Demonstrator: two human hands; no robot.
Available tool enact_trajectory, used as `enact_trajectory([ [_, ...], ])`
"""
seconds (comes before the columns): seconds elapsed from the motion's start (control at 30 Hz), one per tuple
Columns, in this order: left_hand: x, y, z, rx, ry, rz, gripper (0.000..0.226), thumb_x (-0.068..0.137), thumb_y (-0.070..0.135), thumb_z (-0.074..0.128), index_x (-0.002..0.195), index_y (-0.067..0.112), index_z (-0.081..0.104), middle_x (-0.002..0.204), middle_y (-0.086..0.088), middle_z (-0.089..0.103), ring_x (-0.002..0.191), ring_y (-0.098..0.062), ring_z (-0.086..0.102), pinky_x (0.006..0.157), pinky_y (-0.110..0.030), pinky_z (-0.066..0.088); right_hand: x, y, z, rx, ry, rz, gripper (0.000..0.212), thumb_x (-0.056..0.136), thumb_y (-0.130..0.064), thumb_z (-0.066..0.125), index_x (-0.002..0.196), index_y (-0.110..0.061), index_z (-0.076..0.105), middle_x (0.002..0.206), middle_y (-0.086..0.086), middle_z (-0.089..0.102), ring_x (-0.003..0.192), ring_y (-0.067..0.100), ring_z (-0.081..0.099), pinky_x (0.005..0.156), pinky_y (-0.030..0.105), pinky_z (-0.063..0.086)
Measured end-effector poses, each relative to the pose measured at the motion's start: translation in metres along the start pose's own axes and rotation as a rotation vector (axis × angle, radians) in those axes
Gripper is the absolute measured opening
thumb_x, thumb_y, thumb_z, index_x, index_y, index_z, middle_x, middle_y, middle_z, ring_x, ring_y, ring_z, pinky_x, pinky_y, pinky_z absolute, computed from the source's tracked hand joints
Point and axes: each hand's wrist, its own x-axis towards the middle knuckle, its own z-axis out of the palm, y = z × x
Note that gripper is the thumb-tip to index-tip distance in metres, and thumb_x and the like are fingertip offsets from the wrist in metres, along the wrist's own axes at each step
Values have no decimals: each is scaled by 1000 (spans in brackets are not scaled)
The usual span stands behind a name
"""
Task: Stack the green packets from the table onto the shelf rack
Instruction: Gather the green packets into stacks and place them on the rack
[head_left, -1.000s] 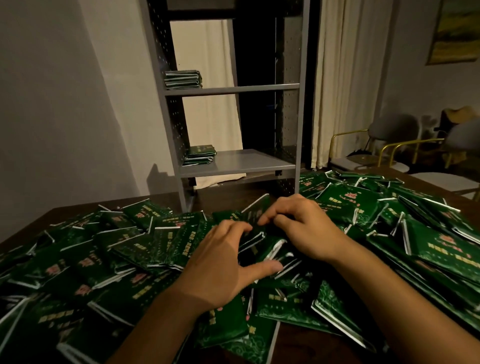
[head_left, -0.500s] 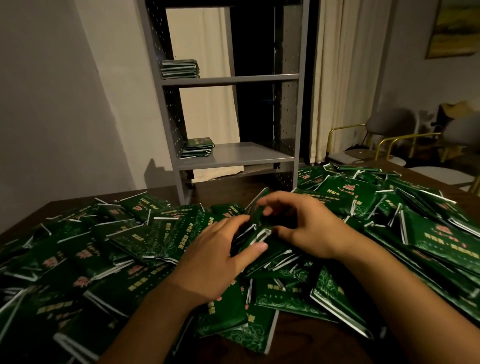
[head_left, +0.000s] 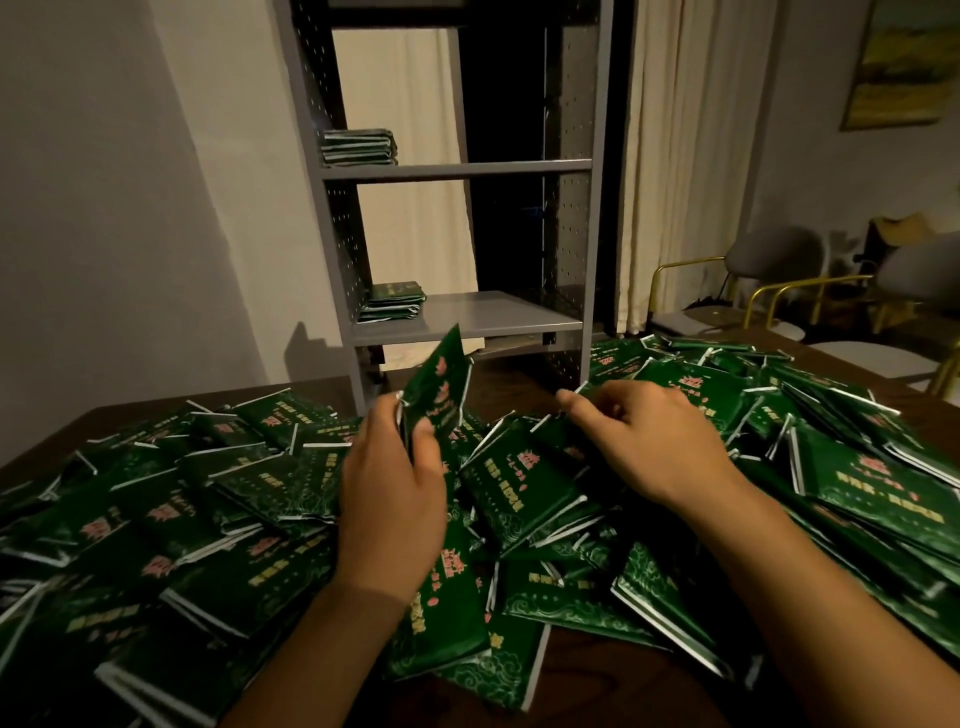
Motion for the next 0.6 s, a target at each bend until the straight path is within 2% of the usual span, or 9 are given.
enact_trajectory([
  [0.1, -1, 3, -2, -53, 41, -6, 10, 105, 29, 42, 111, 24, 48, 100, 1, 60, 95, -21, 59, 81, -43, 50, -9, -14, 0, -143, -73, -39, 84, 73, -94, 21, 81, -22, 65, 78, -3, 66, 78, 16, 64, 77, 32, 57],
  [0.13, -2, 4, -1, -60, 35, -14, 8, 104, 31, 42, 110, 26, 45, 100, 1, 60, 95, -21, 60, 81, -45, 52, -11, -19, 3, -229, -113, -70, 91, 67, -98, 19, 82, -20, 63, 84, -1, 67, 85, 17, 65, 80, 33, 56],
  [0.2, -2, 4, 0, -80, 15, -39, 8, 104, 33, 41, 111, 30, 41, 101, 0, 61, 96, -23, 64, 80, -50, 54, -13, -28, 10, -395, -192, -123, 94, 61, -102, 29, 95, -20, 61, 108, 1, 64, 113, 23, 58, 98, 40, 49],
  [0.27, -1, 0, 1, -94, 14, -47, 9, 105, 30, 42, 113, 29, 38, 100, 0, 61, 92, -22, 65, 75, -44, 54, -13, -35, 13, -424, -240, -128, 85, 61, -93, 54, 110, -22, 58, 120, 0, 58, 122, 24, 48, 104, 41, 43],
  [0.33, 0, 1, 0, -112, 29, -44, 9, 106, 24, 43, 112, 26, 37, 95, 2, 60, 84, -13, 62, 64, -27, 47, -11, -35, 14, -247, -281, -90, 69, 67, -74, 73, 112, -26, 54, 115, -2, 58, 114, 21, 51, 98, 39, 46],
  [0.4, 0, 4, -2, -159, 52, -56, 11, 106, 19, 44, 112, 26, 37, 93, 6, 59, 80, -5, 60, 60, -19, 42, -9, -30, 13, 26, -310, -38, 48, 75, -52, 80, 107, -29, 52, 111, -5, 63, 104, 17, 60, 93, 41, 54],
  [0.5, 1, 2, -2, -212, 88, -72, 20, 106, 19, 44, 112, 34, 32, 95, 6, 59, 84, -14, 61, 68, -32, 49, -5, -21, 6, 498, -230, 3, 27, 86, -23, 75, 99, -33, 54, 110, -8, 66, 96, 15, 68, 79, 37, 62],
  [0.57, 1, 2, -3, -222, 99, -84, 23, 106, 21, 44, 112, 39, 31, 95, 2, 60, 84, -21, 61, 68, -38, 52, -2, -15, -4, 755, -130, 42, 22, 91, -13, 67, 106, -27, 59, 112, -7, 65, 96, 17, 69, 68, 29, 62],
  [0.6, 1, 3, -3, -243, 101, -96, 23, 106, 21, 44, 113, 38, 31, 95, 2, 60, 84, -19, 61, 68, -37, 52, -1, -12, -9, 866, -84, 68, 22, 93, -10, 64, 109, -24, 61, 112, -4, 66, 93, 16, 70, 64, 25, 60],
])
